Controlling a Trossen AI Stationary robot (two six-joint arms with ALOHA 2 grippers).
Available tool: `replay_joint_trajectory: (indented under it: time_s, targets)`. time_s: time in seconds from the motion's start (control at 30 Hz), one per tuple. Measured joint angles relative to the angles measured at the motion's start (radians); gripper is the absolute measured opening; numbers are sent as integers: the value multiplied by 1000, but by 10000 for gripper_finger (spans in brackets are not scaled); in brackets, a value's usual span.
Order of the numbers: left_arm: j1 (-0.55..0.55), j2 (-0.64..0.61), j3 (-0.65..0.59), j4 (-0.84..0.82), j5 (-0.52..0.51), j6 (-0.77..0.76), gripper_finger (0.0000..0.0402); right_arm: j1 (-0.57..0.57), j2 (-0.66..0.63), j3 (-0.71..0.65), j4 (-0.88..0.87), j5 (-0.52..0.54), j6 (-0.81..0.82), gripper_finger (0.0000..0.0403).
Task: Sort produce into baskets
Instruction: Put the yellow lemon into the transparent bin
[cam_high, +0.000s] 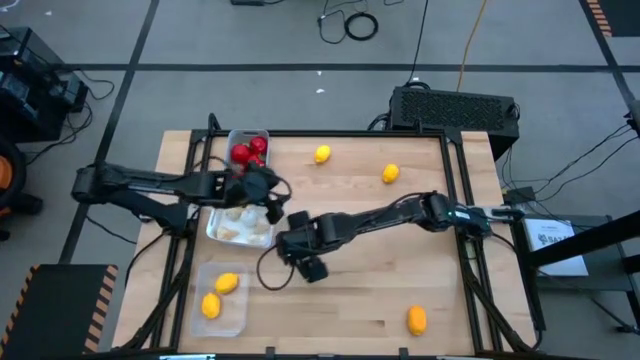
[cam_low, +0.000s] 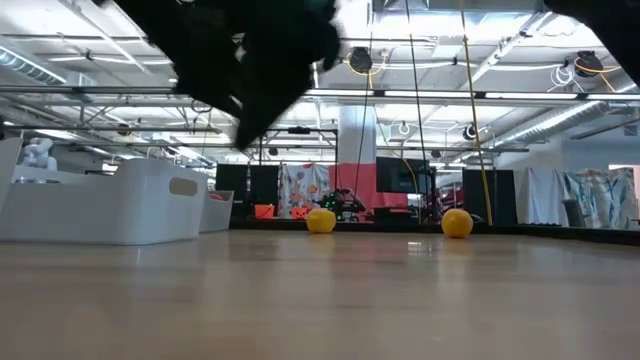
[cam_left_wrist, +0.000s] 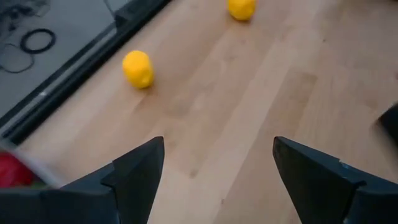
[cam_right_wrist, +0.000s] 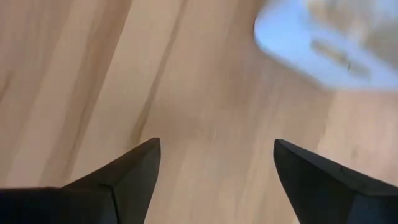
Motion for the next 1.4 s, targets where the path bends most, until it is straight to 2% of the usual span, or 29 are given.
replay_joint_trajectory:
  time_s: [0.13,0.2,0.27,0.43,0.6,0.7,0.83,0.93,1.07,1.4]
  targets:
    - [78,142,13,110,58,83,308,-2,-48,-26,-191,43,69,302]
    - [118,209,30,144,58,113,308,-2,-103,-107,-224,92,101,302]
    - [151,264,48,176,72,143,308,-2,-204,-244,-199,137,153,302]
    - [232,372,104,258,144,192,308,-2,-556,-707,10,200,327,302]
    - [323,480,198,259,177,186,308,5,-909,-1142,267,203,513,302]
    - [360,563,272,261,190,179,308,6,-1076,-1351,408,194,595,302]
    - [390,669,364,255,175,79,308,6,-1248,-1546,553,168,676,302]
    - [401,735,431,246,180,54,308,7,-1329,-1644,601,159,713,302]
    - [417,802,521,203,156,52,308,9,-1388,-1700,626,139,747,302]
    - [492,974,718,-27,213,0,308,40,-1399,-1706,634,135,732,302]
